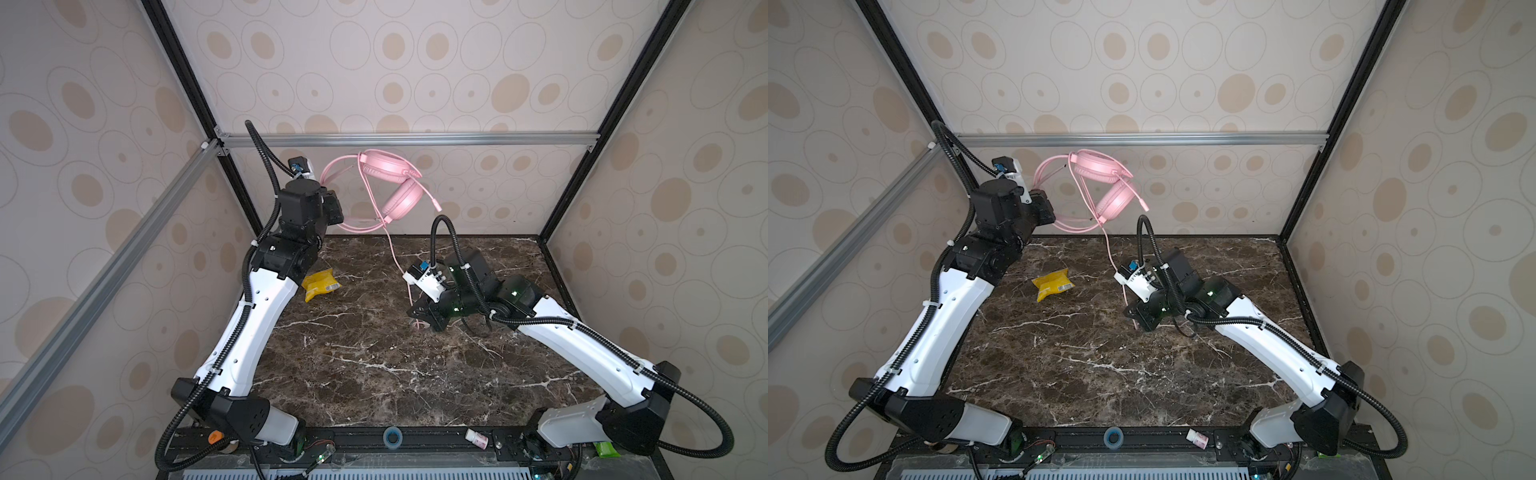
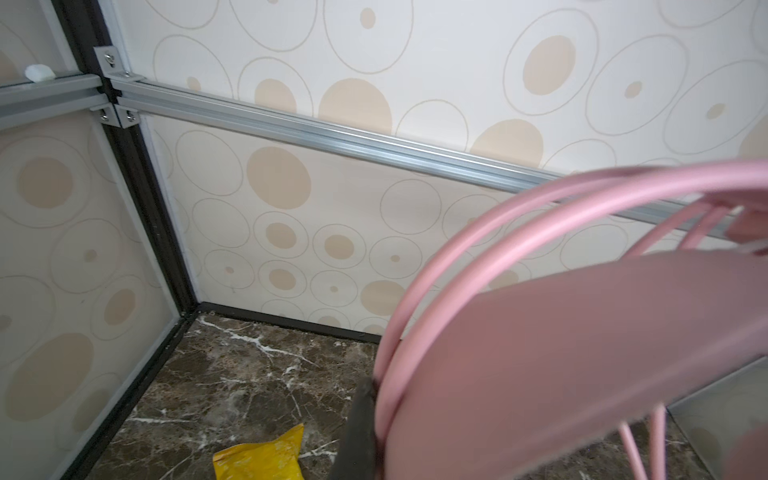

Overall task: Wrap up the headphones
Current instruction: 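Lower the headphones with the left gripper while the right carries the cable toward them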

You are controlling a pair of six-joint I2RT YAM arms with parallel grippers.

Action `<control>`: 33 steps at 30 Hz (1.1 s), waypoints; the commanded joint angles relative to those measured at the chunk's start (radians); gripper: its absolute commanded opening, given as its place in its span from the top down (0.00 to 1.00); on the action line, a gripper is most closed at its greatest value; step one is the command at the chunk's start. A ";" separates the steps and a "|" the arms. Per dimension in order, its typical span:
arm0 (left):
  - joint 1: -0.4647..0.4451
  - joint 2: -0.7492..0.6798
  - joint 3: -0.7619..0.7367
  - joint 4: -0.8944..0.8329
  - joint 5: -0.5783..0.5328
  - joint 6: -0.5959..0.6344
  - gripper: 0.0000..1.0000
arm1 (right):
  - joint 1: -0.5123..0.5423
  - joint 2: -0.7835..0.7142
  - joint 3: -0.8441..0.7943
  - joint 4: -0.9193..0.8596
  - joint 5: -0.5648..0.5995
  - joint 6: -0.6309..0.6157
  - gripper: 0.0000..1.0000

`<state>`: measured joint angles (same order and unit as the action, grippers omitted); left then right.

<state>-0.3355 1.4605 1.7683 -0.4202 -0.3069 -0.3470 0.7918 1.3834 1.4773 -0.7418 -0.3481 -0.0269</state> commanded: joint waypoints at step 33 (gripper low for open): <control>-0.142 -0.041 -0.104 0.088 -0.122 0.549 1.00 | 0.178 0.200 0.699 -0.603 0.505 -0.314 1.00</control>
<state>-0.4625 1.4780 1.6455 -0.4263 -0.4618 0.1295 0.9684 1.5879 2.1532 -1.2549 0.0647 -0.2787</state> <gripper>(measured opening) 0.071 0.053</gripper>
